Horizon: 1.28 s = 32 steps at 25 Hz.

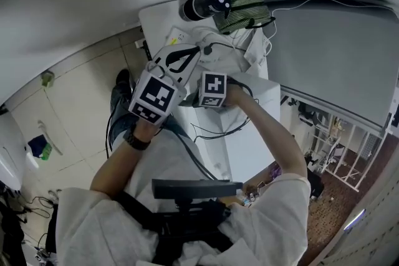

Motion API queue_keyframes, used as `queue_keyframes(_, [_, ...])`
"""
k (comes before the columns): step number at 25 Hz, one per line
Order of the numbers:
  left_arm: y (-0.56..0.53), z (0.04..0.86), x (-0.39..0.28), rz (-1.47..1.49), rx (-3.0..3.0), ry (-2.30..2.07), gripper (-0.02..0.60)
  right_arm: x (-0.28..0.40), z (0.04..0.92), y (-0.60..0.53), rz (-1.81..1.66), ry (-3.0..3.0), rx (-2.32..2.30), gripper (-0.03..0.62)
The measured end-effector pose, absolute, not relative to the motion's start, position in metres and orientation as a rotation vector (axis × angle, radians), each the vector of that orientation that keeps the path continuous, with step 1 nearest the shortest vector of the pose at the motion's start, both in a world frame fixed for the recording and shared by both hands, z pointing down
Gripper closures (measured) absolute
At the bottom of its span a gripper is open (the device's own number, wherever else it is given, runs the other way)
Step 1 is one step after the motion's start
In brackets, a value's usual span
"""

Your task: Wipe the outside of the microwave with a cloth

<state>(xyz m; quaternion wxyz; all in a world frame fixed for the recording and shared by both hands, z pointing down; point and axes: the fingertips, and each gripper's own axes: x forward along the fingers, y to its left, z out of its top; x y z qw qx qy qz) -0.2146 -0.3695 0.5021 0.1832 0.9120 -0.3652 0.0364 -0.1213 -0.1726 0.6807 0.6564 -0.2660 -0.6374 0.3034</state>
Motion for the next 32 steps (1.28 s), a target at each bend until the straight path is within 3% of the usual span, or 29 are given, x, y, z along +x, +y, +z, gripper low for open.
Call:
queue_keyframes(2, [-0.368,0.502,-0.218,0.103,2.569,-1.043,0.554,-0.152,0.673,-0.165,0.876,-1.532,-0.602,0.572])
queue_keyframes(4, [-0.367,0.506,-0.221,0.108,2.563,-1.055,0.554,-0.149,0.692,-0.178,0.855,-1.534,-0.527,0.572])
queue_keyframes(9, [-0.366,0.509,-0.224,0.108,2.557,-1.069,0.554,-0.07,0.765,-0.24,0.372,-1.298,-0.372,0.572])
queue_keyframes(22, [-0.36,0.513,-0.229,0.14,2.541,-1.073,0.554,0.064,0.79,-0.311,0.297,-1.084,-0.163,0.572])
queue_keyframes(25, [-0.362,0.499,-0.222,0.117,2.593,-1.047,0.554,0.109,0.76,-0.337,0.306,-1.025,0.005,0.572])
queue_keyframes(32, [-0.327,0.46,-0.177,0.116,2.71,-0.853,0.554,0.196,0.6,-0.378,0.134,-0.893,0.499,0.572])
